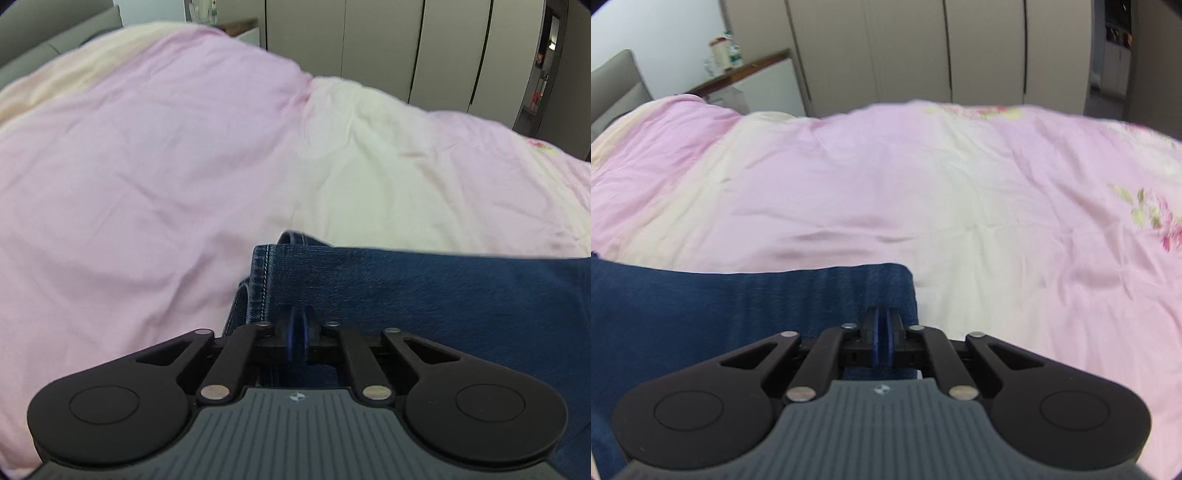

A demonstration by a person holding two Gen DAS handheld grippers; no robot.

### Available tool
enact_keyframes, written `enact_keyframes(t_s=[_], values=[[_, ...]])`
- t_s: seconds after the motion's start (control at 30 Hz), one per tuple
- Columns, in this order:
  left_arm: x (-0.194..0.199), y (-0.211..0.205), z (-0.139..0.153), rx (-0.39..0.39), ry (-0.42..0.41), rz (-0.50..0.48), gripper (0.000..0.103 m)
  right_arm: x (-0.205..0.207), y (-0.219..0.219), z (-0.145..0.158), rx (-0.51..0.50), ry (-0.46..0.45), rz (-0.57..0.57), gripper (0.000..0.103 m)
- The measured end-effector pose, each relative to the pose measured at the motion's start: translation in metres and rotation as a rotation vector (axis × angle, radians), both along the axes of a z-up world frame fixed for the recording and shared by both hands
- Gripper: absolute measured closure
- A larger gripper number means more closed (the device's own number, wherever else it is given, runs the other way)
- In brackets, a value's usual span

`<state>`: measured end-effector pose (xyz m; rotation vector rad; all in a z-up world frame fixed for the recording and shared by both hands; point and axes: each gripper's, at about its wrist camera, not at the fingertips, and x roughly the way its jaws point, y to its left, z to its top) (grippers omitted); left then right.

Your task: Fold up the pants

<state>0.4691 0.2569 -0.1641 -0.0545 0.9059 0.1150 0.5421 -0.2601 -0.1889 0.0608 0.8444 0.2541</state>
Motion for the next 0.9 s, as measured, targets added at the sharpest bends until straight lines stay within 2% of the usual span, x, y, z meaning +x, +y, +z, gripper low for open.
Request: enact_keyframes(t_s=[0.1, 0.17, 0.3, 0.33, 0.37, 0.4, 0.43, 0.47, 0.5, 0.6, 0.63, 0.67, 0.73, 0.8, 0.9], values=[[0.002, 0.002, -0.015, -0.007, 0.005, -0.014, 0.094, 0.016, -0.003, -0.026, 0.002, 0.069, -0.011, 0.103], [0.004, 0.002, -0.017, -0.004, 0.012, -0.012, 0.094, 0.021, -0.002, -0.039, 0.007, 0.075, -0.016, 0.103], [-0.008, 0.001, 0.003, 0.004, -0.005, -0.011, 0.093, 0.018, -0.003, -0.033, 0.007, 0.079, -0.031, 0.103], [-0.015, 0.004, 0.011, -0.008, -0.017, -0.003, 0.084, 0.015, -0.005, -0.029, 0.019, 0.074, -0.041, 0.103], [-0.023, 0.007, 0.017, -0.021, -0.029, 0.0, 0.079, 0.01, -0.009, -0.023, 0.041, 0.064, -0.043, 0.098], [-0.032, 0.009, 0.025, -0.027, -0.039, 0.0, 0.079, 0.004, -0.013, -0.017, 0.06, 0.054, -0.037, 0.091], [-0.039, 0.009, 0.031, -0.028, -0.045, -0.009, 0.079, -0.004, -0.016, -0.012, 0.068, 0.049, -0.028, 0.072], [-0.047, 0.008, 0.036, -0.029, -0.049, -0.022, 0.079, -0.013, -0.02, -0.006, 0.067, 0.053, -0.021, 0.064], [-0.055, 0.006, 0.042, -0.03, -0.051, -0.035, 0.079, -0.023, -0.022, -0.003, 0.072, 0.061, -0.008, 0.066], [-0.074, -0.002, 0.052, -0.01, -0.033, -0.048, 0.07, -0.045, -0.035, 0.0, 0.137, 0.116, 0.0, 0.066], [-0.08, -0.004, 0.054, 0.002, -0.036, -0.034, 0.058, -0.052, -0.041, -0.001, 0.167, 0.139, -0.009, 0.063], [-0.086, -0.002, 0.054, 0.005, -0.043, -0.005, 0.036, -0.06, -0.047, -0.003, 0.194, 0.16, -0.019, 0.058], [-0.1, 0.01, 0.053, -0.043, -0.062, 0.083, 0.019, -0.072, -0.056, -0.011, 0.224, 0.2, -0.036, 0.055], [-0.115, 0.03, 0.048, -0.161, -0.066, 0.197, 0.018, -0.083, -0.065, -0.021, 0.246, 0.226, -0.053, 0.053], [-0.132, 0.053, 0.029, -0.346, -0.08, 0.345, 0.017, -0.098, -0.081, -0.037, 0.372, 0.276, -0.089, 0.053]])
